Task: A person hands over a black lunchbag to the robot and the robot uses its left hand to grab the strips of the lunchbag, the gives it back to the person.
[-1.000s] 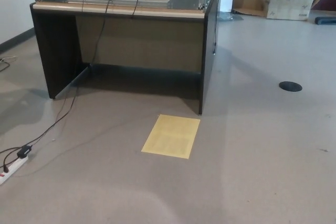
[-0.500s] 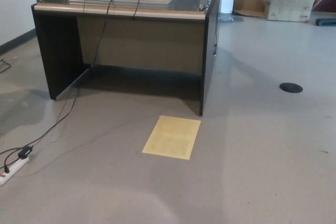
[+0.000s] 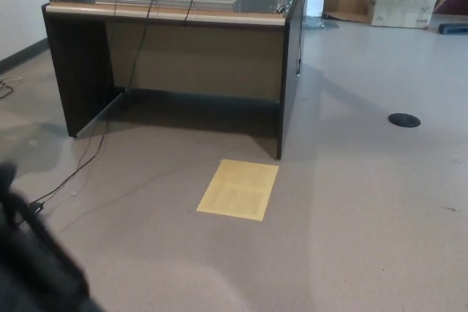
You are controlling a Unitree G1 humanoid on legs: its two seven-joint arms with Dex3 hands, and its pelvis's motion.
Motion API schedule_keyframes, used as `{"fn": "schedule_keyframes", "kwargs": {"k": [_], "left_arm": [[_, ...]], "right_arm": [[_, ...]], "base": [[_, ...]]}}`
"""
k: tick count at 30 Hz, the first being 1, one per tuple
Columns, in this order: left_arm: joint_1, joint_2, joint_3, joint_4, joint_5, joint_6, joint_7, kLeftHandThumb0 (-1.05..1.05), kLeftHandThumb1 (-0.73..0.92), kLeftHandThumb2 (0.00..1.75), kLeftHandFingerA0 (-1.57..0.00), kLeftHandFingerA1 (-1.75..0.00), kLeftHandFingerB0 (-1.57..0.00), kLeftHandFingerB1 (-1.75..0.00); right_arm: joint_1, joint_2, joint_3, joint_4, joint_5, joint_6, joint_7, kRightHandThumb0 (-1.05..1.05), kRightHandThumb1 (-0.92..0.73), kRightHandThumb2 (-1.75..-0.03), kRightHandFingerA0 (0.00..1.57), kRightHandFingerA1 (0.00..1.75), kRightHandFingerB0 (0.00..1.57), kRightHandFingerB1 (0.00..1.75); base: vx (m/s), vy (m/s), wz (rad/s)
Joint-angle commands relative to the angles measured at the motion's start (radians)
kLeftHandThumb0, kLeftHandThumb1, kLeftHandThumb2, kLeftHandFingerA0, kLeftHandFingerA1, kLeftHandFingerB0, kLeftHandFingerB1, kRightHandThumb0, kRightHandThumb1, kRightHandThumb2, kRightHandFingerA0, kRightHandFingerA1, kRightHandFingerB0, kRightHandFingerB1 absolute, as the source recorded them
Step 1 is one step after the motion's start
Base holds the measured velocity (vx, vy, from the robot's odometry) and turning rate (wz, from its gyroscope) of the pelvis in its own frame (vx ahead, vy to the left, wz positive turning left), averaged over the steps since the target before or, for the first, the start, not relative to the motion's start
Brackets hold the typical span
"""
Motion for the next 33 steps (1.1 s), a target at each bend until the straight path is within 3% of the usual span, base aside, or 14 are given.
{"fn": "schedule_keyframes", "kwargs": {"k": [1, 8, 10, 11, 12, 13, 17, 18, 19, 22, 28, 33], "left_arm": [[-0.319, -0.06, -0.123, -0.009, 0.035, 0.078, -0.143, -0.17, 0.61, 0.54, -0.8, -1.75, -0.57, -1.75], [-0.664, -0.215, -0.292, 0.107, 0.145, 0.173, -0.179, -0.24, 0.6, 0.55, -0.82, -1.75, -0.55, -1.75], [-0.817, -0.298, -0.344, 0.196, 0.159, 0.221, -0.206, -0.25, 0.59, 0.55, -0.85, -1.75, -0.58, -1.75], [-0.859, -0.317, -0.36, 0.227, 0.166, 0.228, -0.204, -0.24, 0.57, 0.54, -0.83, -1.75, -0.57, -1.74], [-0.9, -0.332, -0.377, 0.26, 0.176, 0.23, -0.195, -0.24, 0.57, 0.54, -0.83, -1.75, -0.57, -1.74], [-0.959, -0.362, -0.402, 0.303, 0.201, 0.258, -0.182, -0.27, 0.58, 0.55, -0.83, -1.75, -0.58, -1.74], [-1.051, -0.408, -0.449, 0.376, 0.207, 0.279, -0.186, -0.28, 0.59, 0.56, -0.85, -1.75, -0.62, -1.71], [-1.09, -0.442, -0.468, 0.405, 0.211, 0.298, -0.179, -0.37, 0.41, 0.81, -1.18, -1.42, -0.95, -1.29], [-1.102, -0.451, -0.474, 0.414, 0.211, 0.306, -0.175, -0.31, 0.6, 0.57, -0.87, -1.75, -0.65, -1.69], [-1.141, -0.479, -0.499, 0.449, 0.211, 0.313, -0.164, -0.3, 0.61, 0.56, -0.8, -1.75, -0.63, -1.71], [-1.165, -0.511, -0.548, 0.477, 0.2, 0.327, -0.136, -0.31, 0.58, 0.57, -0.87, -1.75, -0.7, -1.68], [-1.137, -0.531, -0.586, 0.461, 0.187, 0.311, -0.129, -0.3, 0.58, 0.55, -0.85, -1.75, -0.64, -1.74]], "right_arm": [[0.03, -0.01, -0.01, -0.008, 0.006, -0.008, -0.022, -0.53, -0.69, -0.6, 0.51, 0.45, 0.52, 0.41], [0.06, -0.001, -0.036, -0.008, 0.039, -0.047, -0.017, -0.51, -0.68, -0.6, 0.51, 0.46, 0.54, 0.44], [0.055, 0.0, -0.047, -0.002, 0.049, -0.047, -0.016, -0.51, -0.67, -0.6, 0.49, 0.44, 0.53, 0.44], [0.05, -0.002, -0.047, -0.001, 0.046, -0.044, -0.02, -0.6, -0.58, -0.94, 0.41, 0.55, 0.45, 0.55], [0.046, -0.005, -0.048, 0.0, 0.042, -0.039, -0.023, -0.6, -0.58, -0.94, 0.41, 0.55, 0.45, 0.55], [0.042, -0.011, -0.043, 0.005, 0.033, -0.047, -0.026, -0.54, -0.69, -0.61, 0.48, 0.44, 0.53, 0.44], [0.041, -0.016, -0.047, 0.001, 0.036, -0.05, -0.014, -0.54, -0.7, -0.61, 0.46, 0.44, 0.52, 0.43], [0.043, -0.018, -0.051, -0.006, 0.04, -0.05, -0.009, -0.53, -0.69, -0.61, 0.47, 0.45, 0.53, 0.44], [0.041, -0.019, -0.05, -0.006, 0.036, -0.052, -0.012, -0.53, -0.69, -0.61, 0.47, 0.45, 0.53, 0.44], [0.033, -0.02, -0.044, -0.004, 0.022, -0.052, -0.026, -0.53, -0.69, -0.61, 0.45, 0.45, 0.54, 0.45], [0.026, -0.022, -0.052, -0.003, 0.027, -0.052, -0.011, -0.54, -0.69, -0.6, 0.45, 0.44, 0.54, 0.45], [0.031, -0.022, -0.05, -0.001, 0.015, -0.062, -0.012, -0.55, -0.7, -0.61, 0.45, 0.44, 0.54, 0.45]], "base": [[0.0, 0.0, 0.0], [0.0, 0.0, 0.0], [0.0, 0.0, 0.0], [0.0, 0.0, 0.0], [0.0, 0.0, 0.0], [0.0, 0.0, 0.0], [0.0, 0.0, 0.0], [0.0, 0.0, 0.0], [0.0, 0.0, 0.0], [0.0, 0.0, 0.0], [0.0, 0.0, 0.0], [0.0, 0.0, 0.0]]}}
